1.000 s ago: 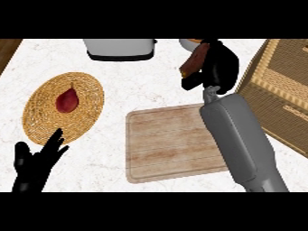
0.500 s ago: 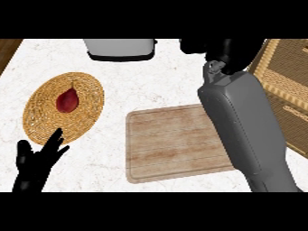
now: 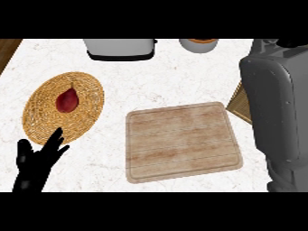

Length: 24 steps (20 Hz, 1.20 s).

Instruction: Pick the sweet potato from the cutting board and place it in the basket

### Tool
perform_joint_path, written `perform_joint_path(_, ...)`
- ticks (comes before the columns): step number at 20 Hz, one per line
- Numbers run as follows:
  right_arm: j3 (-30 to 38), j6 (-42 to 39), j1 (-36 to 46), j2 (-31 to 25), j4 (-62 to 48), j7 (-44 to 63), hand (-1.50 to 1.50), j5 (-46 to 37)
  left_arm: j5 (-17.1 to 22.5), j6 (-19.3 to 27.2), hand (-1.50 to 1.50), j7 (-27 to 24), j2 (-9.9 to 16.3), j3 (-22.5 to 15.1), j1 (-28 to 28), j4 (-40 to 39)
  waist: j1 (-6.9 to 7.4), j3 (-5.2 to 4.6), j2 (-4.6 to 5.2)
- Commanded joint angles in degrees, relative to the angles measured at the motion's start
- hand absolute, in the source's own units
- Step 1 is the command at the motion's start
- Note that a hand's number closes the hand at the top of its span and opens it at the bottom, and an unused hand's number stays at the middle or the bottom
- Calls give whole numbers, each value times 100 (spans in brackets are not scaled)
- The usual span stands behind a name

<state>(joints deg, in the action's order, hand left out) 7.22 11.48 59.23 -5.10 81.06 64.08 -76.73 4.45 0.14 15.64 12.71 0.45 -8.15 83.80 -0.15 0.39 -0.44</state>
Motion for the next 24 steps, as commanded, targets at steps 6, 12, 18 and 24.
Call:
perform_joint_path(6, 752, -604, -509, -696, 160, -89, 150, 485, -40, -54, 0, 141, -28, 30, -61, -193, -4, -40, 34)
perform_joint_path(12, 1141, -269, -509, -1093, -535, -722, 150, 952, -305, 157, 0, 138, -356, -192, 200, -334, 28, -39, 50)
perform_joint_path(18, 1651, 620, -852, -1123, -912, -1239, 150, 1598, -66, -215, 0, 28, -51, 120, 146, -298, 47, -38, 50)
perform_joint_path(24, 1937, 1476, -1266, -1061, -1292, -2073, 150, 2328, -100, -269, 0, -76, -84, 105, -113, -136, 71, -37, 53)
